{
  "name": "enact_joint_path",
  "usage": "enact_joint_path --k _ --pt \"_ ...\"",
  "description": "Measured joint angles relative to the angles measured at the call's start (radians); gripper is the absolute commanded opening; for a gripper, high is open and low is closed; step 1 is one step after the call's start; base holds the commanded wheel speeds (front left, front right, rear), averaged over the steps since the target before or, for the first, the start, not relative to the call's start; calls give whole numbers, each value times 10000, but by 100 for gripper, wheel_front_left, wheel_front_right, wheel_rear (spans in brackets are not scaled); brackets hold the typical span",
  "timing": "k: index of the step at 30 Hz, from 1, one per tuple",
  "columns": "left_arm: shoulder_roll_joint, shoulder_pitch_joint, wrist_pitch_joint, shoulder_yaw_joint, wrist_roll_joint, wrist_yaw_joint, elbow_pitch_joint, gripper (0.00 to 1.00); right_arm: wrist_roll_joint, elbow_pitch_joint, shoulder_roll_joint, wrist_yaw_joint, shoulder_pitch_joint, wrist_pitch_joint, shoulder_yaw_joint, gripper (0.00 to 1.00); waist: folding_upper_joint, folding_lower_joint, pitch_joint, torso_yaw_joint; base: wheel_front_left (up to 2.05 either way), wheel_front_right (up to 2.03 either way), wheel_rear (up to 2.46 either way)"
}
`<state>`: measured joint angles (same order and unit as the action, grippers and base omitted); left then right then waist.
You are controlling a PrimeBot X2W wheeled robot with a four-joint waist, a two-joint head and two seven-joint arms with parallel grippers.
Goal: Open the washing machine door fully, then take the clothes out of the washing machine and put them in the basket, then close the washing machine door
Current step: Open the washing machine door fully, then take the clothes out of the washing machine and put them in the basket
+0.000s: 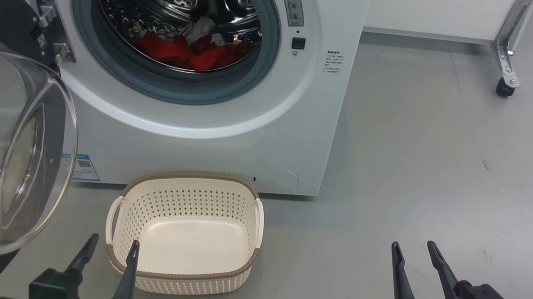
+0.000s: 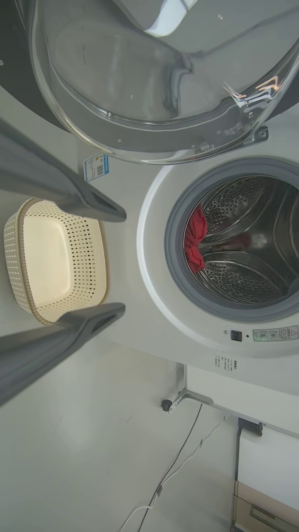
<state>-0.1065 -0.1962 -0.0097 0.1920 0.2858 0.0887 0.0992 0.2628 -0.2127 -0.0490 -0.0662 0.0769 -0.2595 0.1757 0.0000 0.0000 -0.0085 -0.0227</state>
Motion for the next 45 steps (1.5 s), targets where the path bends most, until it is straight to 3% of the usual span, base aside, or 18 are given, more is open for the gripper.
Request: enact_joint_path --k 26,45 --pt "36 -85 265 27 -238 117 286 100 2 159 19 69 136 0 -48 100 0 0 71 19 5 -5 0" --pt "121 -89 263 63 -303 121 355 100 2 174 35 69 142 0 -48 100 0 0 88 71 71 -71 0"
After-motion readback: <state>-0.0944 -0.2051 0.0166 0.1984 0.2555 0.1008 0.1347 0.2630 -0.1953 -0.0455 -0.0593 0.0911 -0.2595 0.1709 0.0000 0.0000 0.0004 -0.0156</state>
